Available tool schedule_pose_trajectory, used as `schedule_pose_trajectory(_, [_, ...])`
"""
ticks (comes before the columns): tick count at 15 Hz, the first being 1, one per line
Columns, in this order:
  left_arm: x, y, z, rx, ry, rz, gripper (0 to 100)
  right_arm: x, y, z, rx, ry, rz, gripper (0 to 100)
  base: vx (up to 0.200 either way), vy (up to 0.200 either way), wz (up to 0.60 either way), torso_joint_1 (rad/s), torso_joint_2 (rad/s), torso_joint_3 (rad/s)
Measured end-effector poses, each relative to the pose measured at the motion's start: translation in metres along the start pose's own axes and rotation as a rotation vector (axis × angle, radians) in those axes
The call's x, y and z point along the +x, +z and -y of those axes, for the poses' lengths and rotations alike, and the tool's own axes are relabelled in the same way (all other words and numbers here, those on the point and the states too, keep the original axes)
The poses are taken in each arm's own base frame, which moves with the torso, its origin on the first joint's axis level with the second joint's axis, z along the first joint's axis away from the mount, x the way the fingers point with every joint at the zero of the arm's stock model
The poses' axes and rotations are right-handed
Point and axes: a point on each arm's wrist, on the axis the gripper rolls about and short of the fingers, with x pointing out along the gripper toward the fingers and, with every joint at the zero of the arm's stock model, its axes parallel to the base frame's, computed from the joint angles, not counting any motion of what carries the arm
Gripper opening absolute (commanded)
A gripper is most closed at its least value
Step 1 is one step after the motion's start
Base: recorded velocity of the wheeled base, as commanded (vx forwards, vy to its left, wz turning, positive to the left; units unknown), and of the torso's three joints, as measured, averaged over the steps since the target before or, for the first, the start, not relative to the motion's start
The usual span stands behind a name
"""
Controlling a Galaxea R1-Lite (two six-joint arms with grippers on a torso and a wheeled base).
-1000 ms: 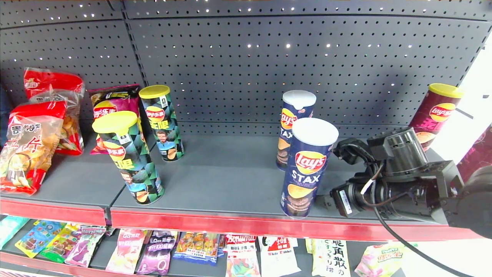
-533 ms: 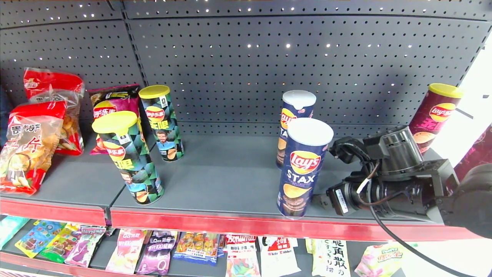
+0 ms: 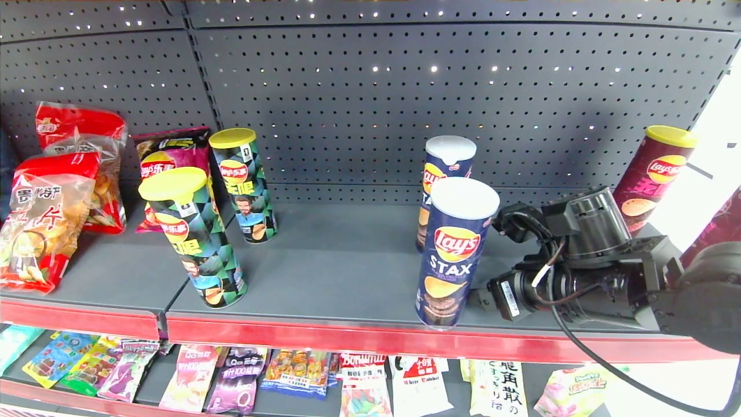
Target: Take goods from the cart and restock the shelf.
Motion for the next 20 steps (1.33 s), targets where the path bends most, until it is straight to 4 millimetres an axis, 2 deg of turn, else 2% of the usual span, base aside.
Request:
schedule_pose_trajectory(9, [0.000, 0.000, 0.000, 0.000, 0.000, 0.000, 100, 0.003, 0.000, -0.004, -0.007, -0.004, -0.005, 100, 0.000, 0.000, 0.00, 0.000, 0.00, 0.000])
schedule_pose_trajectory(12, [0.000, 0.000, 0.000, 0.000, 0.000, 0.000, 100, -0.003, -0.003, 0.002, 0.008, -0.019, -0.004, 100, 0.000, 0.000, 0.00, 0.000, 0.00, 0.000])
schedule_pose_trajectory(15, [0.000, 0.000, 0.000, 0.000, -0.003, 0.000, 100, -0.022, -0.008, 0.007, 0.020, -0.027, 0.028, 100, 0.000, 0.000, 0.00, 0.000, 0.00, 0.000])
schedule_pose_trajectory(20, [0.000, 0.000, 0.000, 0.002, -0.011, 0.000, 100, -0.080, -0.023, 0.014, 0.033, -0.014, 0.157, 100, 0.000, 0.000, 0.00, 0.000, 0.00, 0.000])
